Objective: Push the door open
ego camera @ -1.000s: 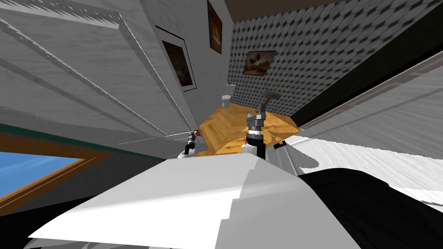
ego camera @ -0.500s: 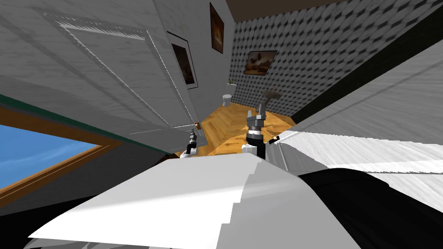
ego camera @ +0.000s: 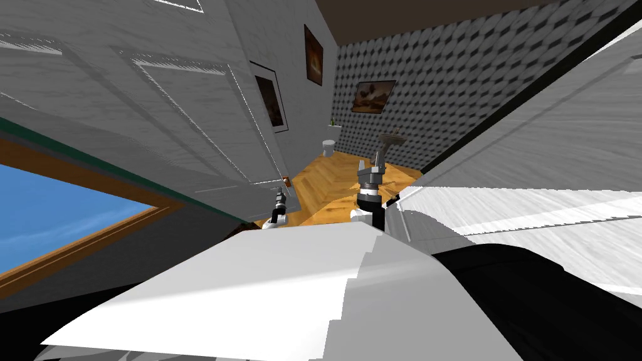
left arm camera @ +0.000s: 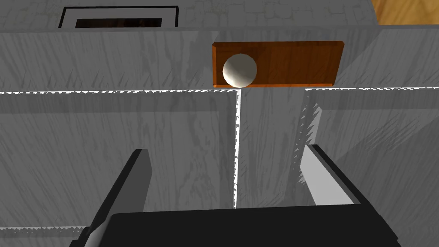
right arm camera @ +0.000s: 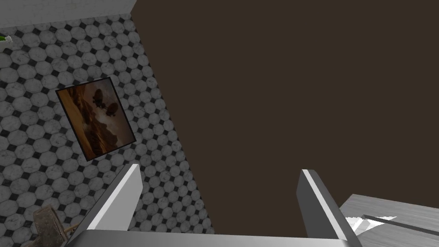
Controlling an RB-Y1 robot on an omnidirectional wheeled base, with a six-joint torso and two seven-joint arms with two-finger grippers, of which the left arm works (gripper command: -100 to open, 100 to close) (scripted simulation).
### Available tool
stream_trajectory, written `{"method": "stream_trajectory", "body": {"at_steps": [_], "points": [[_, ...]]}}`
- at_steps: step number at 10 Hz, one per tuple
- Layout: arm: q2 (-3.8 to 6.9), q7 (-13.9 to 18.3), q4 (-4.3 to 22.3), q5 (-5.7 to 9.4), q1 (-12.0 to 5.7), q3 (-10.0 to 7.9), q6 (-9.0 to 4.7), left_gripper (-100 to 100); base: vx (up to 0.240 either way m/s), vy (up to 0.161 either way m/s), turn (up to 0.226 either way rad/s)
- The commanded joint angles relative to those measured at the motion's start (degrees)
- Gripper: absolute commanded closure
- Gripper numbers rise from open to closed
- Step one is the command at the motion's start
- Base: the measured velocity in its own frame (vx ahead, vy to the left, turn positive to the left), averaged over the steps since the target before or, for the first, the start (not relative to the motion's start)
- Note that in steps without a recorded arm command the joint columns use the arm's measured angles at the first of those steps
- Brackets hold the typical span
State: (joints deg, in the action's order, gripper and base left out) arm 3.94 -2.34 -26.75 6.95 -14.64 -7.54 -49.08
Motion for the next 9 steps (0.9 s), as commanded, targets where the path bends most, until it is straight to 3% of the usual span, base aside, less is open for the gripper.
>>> {"method": "stream_trajectory", "body": {"at_steps": [1,7,8,9], "points": [[0.19,-0.05,-0.45,0.07,0.37,-0.1,-0.18,-100,0.251,0.031,-0.033],[-0.16,-0.26,-0.2,0.47,0.91,-0.71,-1.64,-100,0.22,0.025,-0.034],[-0.09,-0.26,-0.45,0.43,0.97,-0.65,-1.37,-100,0.078,0.003,0.012],[-0.09,-0.26,-0.45,0.43,0.97,-0.65,-1.37,100,-0.017,-0.004,-0.008]]}}
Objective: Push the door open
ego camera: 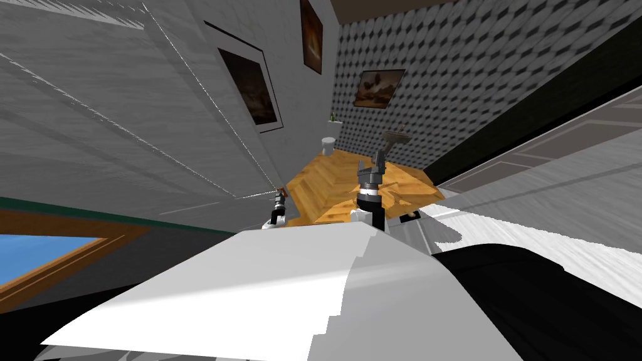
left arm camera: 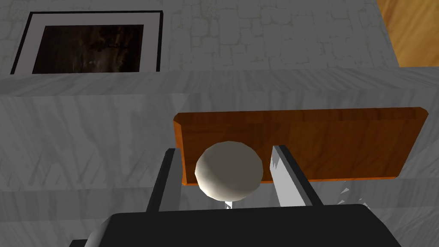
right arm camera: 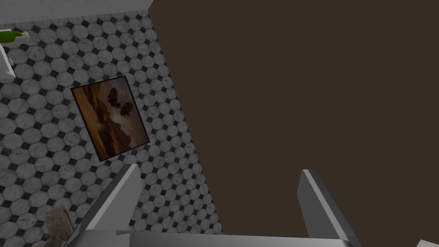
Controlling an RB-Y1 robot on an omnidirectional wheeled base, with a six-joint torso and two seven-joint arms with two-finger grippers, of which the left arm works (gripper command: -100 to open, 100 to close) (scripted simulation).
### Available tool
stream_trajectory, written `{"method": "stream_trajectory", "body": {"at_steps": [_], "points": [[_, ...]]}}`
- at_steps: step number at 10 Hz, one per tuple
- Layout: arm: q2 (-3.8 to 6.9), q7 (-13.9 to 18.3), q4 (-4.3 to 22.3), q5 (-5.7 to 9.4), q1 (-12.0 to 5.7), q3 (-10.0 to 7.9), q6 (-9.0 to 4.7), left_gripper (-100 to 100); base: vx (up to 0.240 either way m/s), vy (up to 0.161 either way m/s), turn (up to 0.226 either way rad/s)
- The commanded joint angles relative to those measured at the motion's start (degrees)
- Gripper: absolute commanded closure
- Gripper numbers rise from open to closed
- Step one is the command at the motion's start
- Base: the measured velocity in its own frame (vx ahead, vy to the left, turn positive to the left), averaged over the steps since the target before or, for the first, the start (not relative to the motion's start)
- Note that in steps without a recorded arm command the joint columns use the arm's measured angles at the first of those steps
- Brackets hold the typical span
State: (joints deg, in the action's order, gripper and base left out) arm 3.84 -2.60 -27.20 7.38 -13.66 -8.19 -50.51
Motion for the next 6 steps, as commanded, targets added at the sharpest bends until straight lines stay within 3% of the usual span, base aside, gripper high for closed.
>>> {"method": "stream_trajectory", "body": {"at_steps": [1,5,6], "points": [[0.01,0.01,0.0,0.0,-0.01,0.0,0.06,100,-0.03,-0.001,-0.01],[0.01,0.01,0.0,0.0,-0.01,0.0,0.06,100,-0.009,0.0,-0.001],[0.37,-0.29,0.12,0.46,0.01,-0.67,0.34,100,0.113,-0.046,0.033]]}}
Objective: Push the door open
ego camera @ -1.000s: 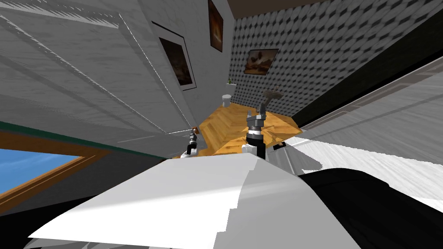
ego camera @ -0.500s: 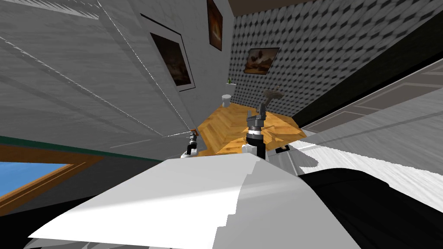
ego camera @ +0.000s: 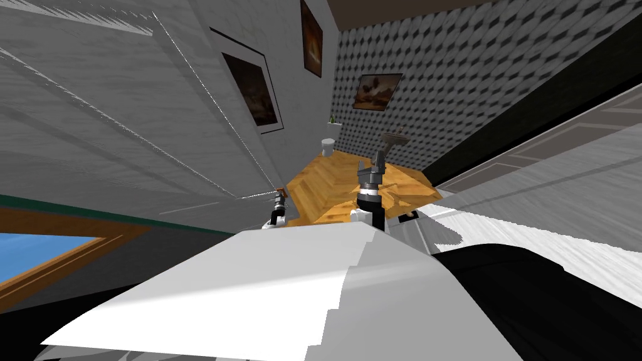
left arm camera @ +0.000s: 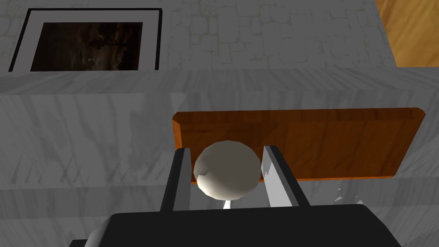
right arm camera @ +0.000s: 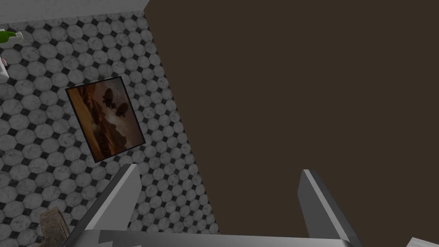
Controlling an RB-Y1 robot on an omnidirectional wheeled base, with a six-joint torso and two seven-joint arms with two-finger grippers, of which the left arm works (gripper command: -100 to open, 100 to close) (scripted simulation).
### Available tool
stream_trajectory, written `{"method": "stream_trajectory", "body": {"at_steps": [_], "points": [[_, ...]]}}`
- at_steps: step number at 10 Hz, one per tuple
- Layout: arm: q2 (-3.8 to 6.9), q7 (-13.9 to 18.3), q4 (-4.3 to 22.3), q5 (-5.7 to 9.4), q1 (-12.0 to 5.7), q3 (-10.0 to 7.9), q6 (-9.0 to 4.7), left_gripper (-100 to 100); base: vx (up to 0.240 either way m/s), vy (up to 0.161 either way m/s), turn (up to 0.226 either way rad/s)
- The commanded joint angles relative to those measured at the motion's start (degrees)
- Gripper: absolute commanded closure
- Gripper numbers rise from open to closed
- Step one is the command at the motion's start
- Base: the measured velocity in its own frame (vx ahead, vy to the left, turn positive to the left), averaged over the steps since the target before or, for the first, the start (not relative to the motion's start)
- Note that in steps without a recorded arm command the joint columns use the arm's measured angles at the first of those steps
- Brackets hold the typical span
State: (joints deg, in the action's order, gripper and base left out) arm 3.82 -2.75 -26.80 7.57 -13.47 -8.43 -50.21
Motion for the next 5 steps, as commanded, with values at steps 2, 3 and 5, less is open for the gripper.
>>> {"method": "stream_trajectory", "body": {"at_steps": [2,3,5], "points": [[0.61,-0.3,-0.26,0.58,-0.21,-0.88,0.12,100,0.15,-0.043,0.048],[0.95,-0.59,-0.22,1.13,-0.25,-1.68,0.28,100,0.167,-0.038,0.037],[1.19,-0.8,-0.2,1.54,-0.29,-2.28,0.4,100,0.182,-0.032,0.05]]}}
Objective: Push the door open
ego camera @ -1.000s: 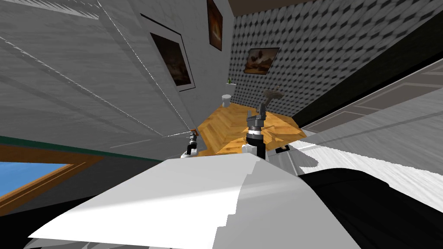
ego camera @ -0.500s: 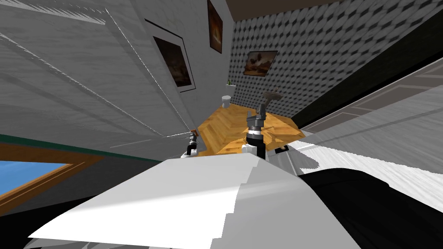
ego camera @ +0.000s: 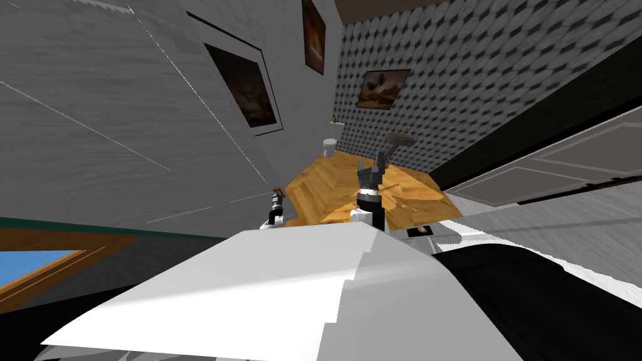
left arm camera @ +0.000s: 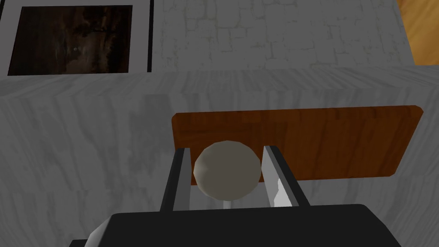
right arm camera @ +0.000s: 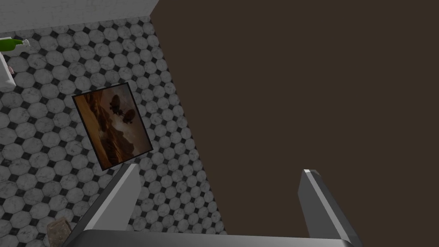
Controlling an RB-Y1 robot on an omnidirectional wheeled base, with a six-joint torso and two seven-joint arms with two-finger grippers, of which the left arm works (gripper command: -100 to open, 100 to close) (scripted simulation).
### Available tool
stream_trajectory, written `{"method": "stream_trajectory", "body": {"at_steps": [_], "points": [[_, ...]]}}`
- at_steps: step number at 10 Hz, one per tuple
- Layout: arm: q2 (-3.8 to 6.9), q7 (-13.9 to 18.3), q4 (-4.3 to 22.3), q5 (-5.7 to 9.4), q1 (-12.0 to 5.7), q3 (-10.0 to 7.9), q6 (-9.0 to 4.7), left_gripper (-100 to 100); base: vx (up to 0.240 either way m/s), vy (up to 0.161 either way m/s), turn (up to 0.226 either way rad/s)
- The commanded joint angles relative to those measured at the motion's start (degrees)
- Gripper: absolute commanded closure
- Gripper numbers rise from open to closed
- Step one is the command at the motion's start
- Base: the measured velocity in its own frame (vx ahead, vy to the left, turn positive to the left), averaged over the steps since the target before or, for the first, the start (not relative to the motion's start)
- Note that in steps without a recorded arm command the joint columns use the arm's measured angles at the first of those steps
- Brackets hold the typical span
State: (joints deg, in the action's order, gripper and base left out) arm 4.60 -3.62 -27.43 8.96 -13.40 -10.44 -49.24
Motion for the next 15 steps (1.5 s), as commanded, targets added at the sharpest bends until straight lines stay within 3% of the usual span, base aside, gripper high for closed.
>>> {"method": "stream_trajectory", "body": {"at_steps": [1,9,10,11,13,15], "points": [[0.83,-0.4,0.48,1.01,-0.44,-1.52,-0.32,100,0.195,-0.054,0.059],[1.62,-1.64,0.62,3.36,-0.64,-4.96,0.36,100,0.156,-0.042,0.049],[1.24,-1.5,0.4,3.07,-0.14,-4.47,0.66,100,0.099,-0.012,0.028],[1.61,-1.86,0.17,3.73,-0.03,-5.44,0.72,100,0.152,-0.001,0.031],[1.61,-1.86,0.17,3.73,-0.03,-5.44,0.72,100,0.117,-0.002,0.022],[2.14,-2.6,0.29,4.96,0.11,-7.26,0.51,100,0.213,-0.034,0.055]]}}
